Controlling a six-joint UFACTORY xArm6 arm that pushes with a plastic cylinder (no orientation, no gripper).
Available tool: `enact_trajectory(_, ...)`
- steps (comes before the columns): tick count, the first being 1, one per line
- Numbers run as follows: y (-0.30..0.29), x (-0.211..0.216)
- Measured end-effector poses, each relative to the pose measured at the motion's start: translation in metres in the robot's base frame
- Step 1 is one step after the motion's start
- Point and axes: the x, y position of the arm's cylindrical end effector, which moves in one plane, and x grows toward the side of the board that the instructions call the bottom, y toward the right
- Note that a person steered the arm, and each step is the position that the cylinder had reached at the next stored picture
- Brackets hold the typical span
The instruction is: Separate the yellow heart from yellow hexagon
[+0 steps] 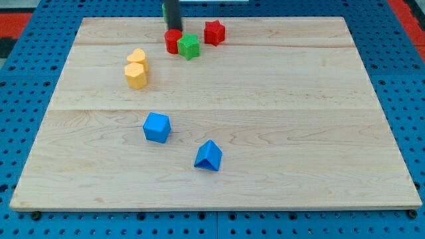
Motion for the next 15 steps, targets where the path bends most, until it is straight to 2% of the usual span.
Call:
enact_trajectory(2,0.034,0.077)
enact_trajectory(3,0.039,0.146)
enact_trajectory(4,0.042,0.179)
enact_trajectory(5,0.004,0.192)
enact_trajectory(7,-0.068,0.165)
enact_trajectory(8,-0.053,0.165)
enact_trajectory(11,-0.060,0.146)
enact_trajectory(12,-0.067,0.102)
enact_trajectory(13,-0.072,0.090)
enact_trajectory(14,-0.128,0.084)
enact_trajectory(15,-0.121,0.076)
